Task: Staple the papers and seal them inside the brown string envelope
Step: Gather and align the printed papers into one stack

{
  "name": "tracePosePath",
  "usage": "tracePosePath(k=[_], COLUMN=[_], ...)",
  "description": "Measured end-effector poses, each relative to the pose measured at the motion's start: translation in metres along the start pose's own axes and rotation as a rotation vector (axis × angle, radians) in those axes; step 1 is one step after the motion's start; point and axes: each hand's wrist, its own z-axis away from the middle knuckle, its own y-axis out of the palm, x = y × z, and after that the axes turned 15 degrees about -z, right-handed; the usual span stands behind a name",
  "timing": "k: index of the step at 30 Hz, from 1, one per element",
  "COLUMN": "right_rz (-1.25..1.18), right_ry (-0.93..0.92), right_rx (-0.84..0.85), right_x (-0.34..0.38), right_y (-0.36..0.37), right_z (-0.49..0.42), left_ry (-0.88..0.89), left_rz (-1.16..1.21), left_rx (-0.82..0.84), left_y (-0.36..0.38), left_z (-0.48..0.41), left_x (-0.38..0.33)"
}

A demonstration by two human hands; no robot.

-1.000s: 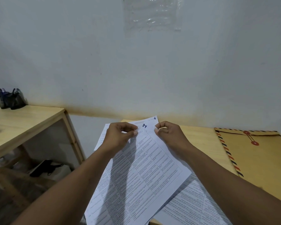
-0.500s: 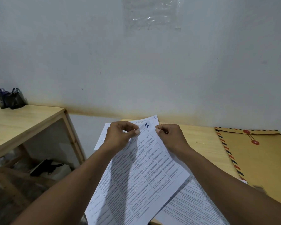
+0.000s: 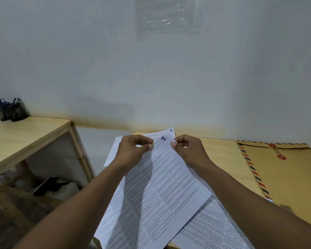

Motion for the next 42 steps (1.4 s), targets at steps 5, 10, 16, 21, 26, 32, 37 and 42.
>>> tracePosePath(k=[5,10,16,21,26,32,37,42], right_rz=[0.028,0.08,0.196,0.32,0.377,0.351,0.297,0.294], right_ry=[-0.008,0.007,0.004,-0.069,-0.141,-0.142,-0.11,-0.065], right_rx=[-0.005,0.008,0.041,0.062,-0.001,-0.021,-0.043,-0.022], right_x=[-0.001,-0.002,0.002,0.002,0.003,0.005,0.003,0.004], right_y=[-0.001,-0.003,0.002,0.003,0.003,0.006,0.008,0.012], right_z=[0.001,-0.004,-0.002,0.001,0.002,0.006,0.005,0.004], left_ry=[-0.006,0.017,0.002,-0.004,0.015,0.03,0.043,0.05], left_rz=[-0.024,-0.091,-0.08,-0.057,-0.07,-0.11,-0.091,-0.102], left_rx=[0.065,0.07,0.025,0.007,-0.029,-0.033,-0.04,0.057], left_y=[-0.001,-0.002,0.001,0.004,0.005,0.005,0.002,-0.009], left_z=[0.0,-0.005,-0.004,0.0,0.002,0.004,0.005,0.004], left_x=[-0.002,0.0,0.002,0.0,-0.002,-0.002,0.002,0.006])
